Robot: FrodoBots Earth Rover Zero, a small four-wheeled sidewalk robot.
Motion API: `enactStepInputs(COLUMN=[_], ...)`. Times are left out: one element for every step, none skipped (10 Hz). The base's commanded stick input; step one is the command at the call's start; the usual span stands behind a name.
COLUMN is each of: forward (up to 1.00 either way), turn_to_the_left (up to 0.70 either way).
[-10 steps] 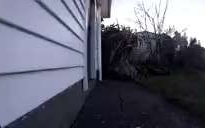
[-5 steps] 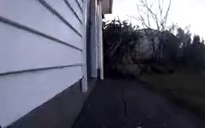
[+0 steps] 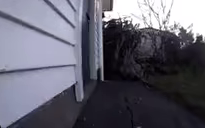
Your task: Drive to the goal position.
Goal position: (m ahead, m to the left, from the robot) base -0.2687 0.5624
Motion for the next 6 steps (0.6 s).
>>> enactStepInputs(forward=[0.50, 0.50, 0.48, 0.36, 0.20, 0.07], turn_to_the_left=[0.03, 0.03, -0.12, -0.06, -0.02, 0.00])
